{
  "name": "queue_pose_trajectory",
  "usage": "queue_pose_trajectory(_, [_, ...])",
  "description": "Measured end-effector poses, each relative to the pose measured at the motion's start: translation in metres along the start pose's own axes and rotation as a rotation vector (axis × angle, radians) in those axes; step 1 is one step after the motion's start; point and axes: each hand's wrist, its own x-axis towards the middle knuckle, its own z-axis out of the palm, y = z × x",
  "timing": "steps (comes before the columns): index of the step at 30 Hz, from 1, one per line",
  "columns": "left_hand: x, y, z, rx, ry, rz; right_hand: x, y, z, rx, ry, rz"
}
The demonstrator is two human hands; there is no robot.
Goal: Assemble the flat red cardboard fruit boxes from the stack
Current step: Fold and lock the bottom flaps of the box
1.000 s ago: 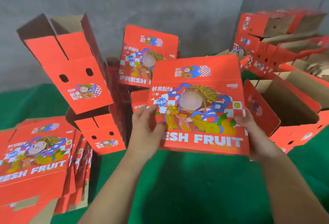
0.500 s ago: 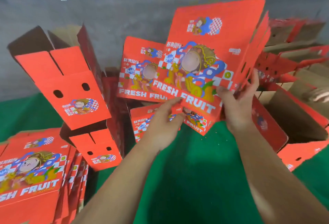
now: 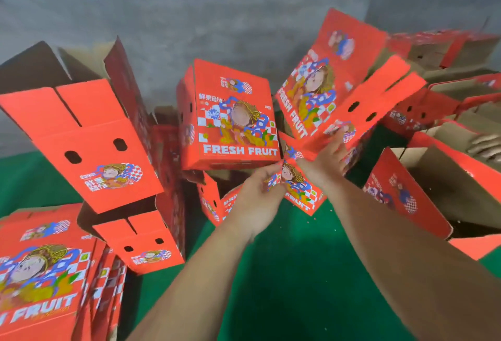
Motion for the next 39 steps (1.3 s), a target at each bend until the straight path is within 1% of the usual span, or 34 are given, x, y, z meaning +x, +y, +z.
queue_pose_trajectory(2, [0.0, -0.005, 0.001, -0.014, 0.017, -0.017, -0.003, 0.003, 0.003, 0.008, -0.045, 0.008])
queue_pose_trajectory(5, [-0.003, -0.007, 0.004, -0.035, 0.001, -0.04, -0.014, 0.001, 0.002, 0.029, -0.039, -0.017])
queue_pose_trajectory(9, [-0.007, -0.008, 0.009, -0.041, 0.02, -0.043, -0.041, -0.008, 0.002, 0.071, -0.061, -0.215])
queue_pose_trajectory(11, [-0.009, -0.007, 0.01, -0.077, 0.059, -0.018, -0.062, -0.016, 0.005, 0.115, -0.114, -0.312])
queue_pose_trajectory(13, [-0.012, -0.008, 0.008, -0.116, 0.105, 0.006, -0.085, -0.027, 0.008, 0.173, -0.177, -0.367])
queue_pose_trajectory(17, [-0.013, -0.013, -0.006, -0.184, 0.229, 0.03, -0.119, -0.042, 0.01, 0.099, -0.253, -0.477])
queue_pose_trajectory(19, [-0.016, -0.016, -0.016, -0.207, 0.264, 0.035, -0.132, -0.047, 0.012, 0.081, -0.281, -0.502])
queue_pose_trajectory(23, [-0.03, -0.029, -0.039, -0.186, 0.337, 0.058, -0.156, -0.054, 0.028, 0.041, -0.319, -0.58])
queue_pose_trajectory(25, [-0.042, -0.038, -0.054, -0.188, 0.39, 0.043, -0.175, -0.057, 0.043, 0.026, -0.343, -0.611])
queue_pose_trajectory(28, [-0.069, -0.059, -0.079, -0.213, 0.486, 0.025, -0.215, -0.061, 0.075, 0.032, -0.425, -0.644])
queue_pose_trajectory(31, [-0.1, -0.088, -0.111, -0.232, 0.635, -0.003, -0.259, -0.067, 0.109, 0.049, -0.54, -0.671])
queue_pose_trajectory(34, [-0.132, -0.123, -0.149, -0.185, 0.795, -0.058, -0.303, -0.073, 0.139, -0.03, -0.649, -0.745])
queue_pose_trajectory(35, [-0.143, -0.134, -0.162, -0.175, 0.822, -0.089, -0.317, -0.075, 0.148, -0.022, -0.712, -0.719])
queue_pose_trajectory(37, [-0.162, -0.152, -0.185, -0.181, 0.857, -0.142, -0.345, -0.085, 0.167, 0.06, -0.862, -0.567])
queue_pose_trajectory(38, [-0.17, -0.159, -0.195, -0.185, 0.881, -0.155, -0.36, -0.091, 0.179, 0.149, -0.953, -0.452])
queue_pose_trajectory(39, [-0.179, -0.164, -0.205, -0.163, 0.915, -0.162, -0.374, -0.097, 0.191, 0.273, -1.048, -0.273])
